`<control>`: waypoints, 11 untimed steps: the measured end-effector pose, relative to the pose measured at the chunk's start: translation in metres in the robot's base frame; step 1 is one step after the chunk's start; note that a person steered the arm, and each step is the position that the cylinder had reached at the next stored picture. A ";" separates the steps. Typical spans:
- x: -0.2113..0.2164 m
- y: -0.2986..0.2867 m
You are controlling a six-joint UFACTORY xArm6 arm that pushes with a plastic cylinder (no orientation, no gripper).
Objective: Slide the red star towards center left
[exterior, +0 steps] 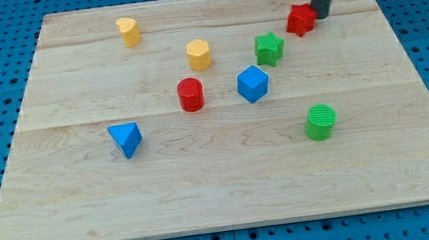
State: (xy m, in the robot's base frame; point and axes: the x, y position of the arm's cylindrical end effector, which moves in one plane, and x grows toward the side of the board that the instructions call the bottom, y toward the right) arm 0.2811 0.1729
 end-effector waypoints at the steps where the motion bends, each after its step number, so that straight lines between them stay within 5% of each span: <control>1: -0.008 -0.031; 4: 0.009 -0.035; 9: 0.023 -0.259; 11: 0.073 -0.309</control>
